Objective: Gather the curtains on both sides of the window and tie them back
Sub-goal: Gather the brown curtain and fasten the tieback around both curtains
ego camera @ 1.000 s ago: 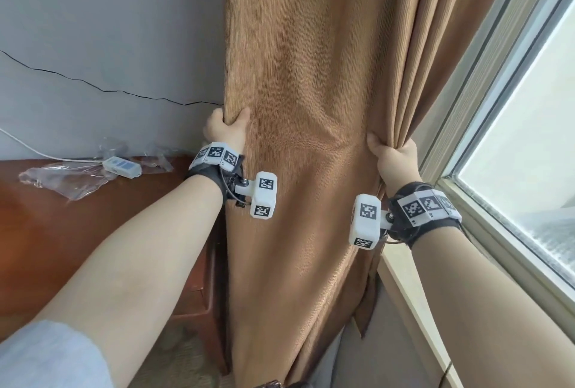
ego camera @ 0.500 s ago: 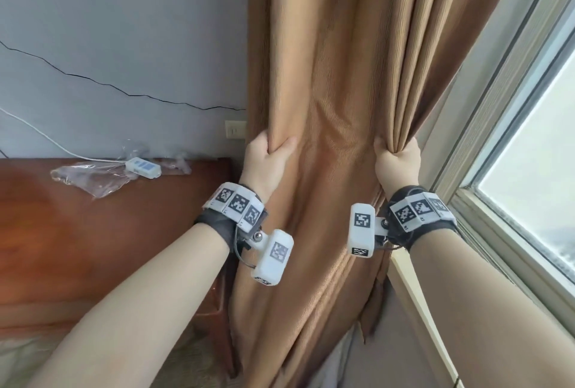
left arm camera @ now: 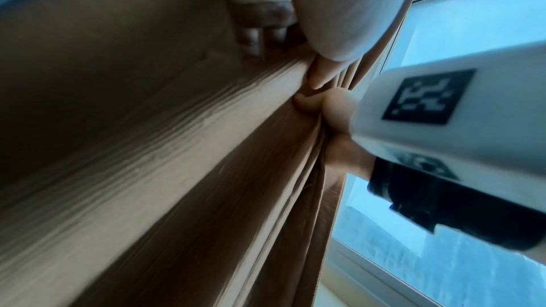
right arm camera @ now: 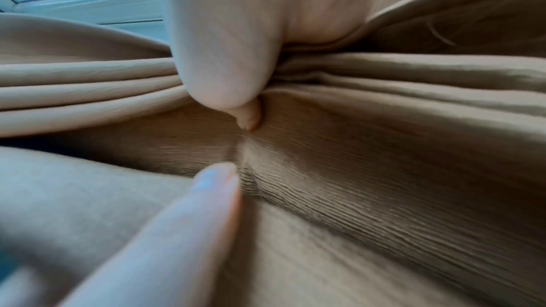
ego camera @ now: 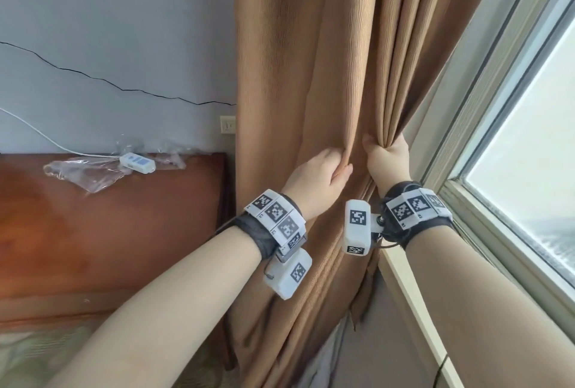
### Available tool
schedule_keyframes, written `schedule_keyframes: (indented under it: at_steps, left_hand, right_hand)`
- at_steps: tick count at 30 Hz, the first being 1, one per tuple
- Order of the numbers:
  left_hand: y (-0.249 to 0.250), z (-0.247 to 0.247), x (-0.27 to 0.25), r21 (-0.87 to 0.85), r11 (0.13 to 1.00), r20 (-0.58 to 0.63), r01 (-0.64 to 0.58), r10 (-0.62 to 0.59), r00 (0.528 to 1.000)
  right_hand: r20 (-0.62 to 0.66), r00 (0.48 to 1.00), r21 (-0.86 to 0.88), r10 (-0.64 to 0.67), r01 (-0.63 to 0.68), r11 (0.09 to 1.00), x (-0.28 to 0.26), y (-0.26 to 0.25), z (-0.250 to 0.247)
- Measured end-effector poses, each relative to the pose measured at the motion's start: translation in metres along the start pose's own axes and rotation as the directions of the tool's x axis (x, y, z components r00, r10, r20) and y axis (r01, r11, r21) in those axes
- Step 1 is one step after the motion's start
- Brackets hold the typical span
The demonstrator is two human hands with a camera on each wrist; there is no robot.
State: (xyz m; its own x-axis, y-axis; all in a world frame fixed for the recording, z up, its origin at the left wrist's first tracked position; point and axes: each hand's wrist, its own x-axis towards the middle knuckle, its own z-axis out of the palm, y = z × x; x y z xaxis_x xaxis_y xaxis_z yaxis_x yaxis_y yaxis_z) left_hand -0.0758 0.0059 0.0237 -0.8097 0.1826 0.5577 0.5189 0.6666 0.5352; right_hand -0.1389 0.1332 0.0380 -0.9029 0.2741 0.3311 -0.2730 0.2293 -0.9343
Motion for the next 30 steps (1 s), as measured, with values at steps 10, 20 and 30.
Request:
schedule_keyframes:
  at_steps: [10, 20, 30]
  left_hand:
    - [0.014, 0.037, 0.012, -0.044, 0.997, 0.211, 0.066, -0.055, 0.976]
    - [0.020, 0.036, 0.021, -0.046, 0.997, 0.347, 0.068, -0.048, 0.937]
    - [-0.007, 0.038, 0.027, -0.057, 0.997, 0.497, 0.044, -0.010, 0.868]
  right_hand:
    - [0.172, 0.966, 0.362, 0.193, -0.244, 0.900, -0.016, -0.007, -0.018]
    - [0.265, 0.963, 0.267, 0.050, -0.123, 0.956, -0.022, -0.010, -0.022]
    - [0.086, 0.996, -0.041, -0.012, 0.016, 0.999, -0.010, -0.003, -0.015]
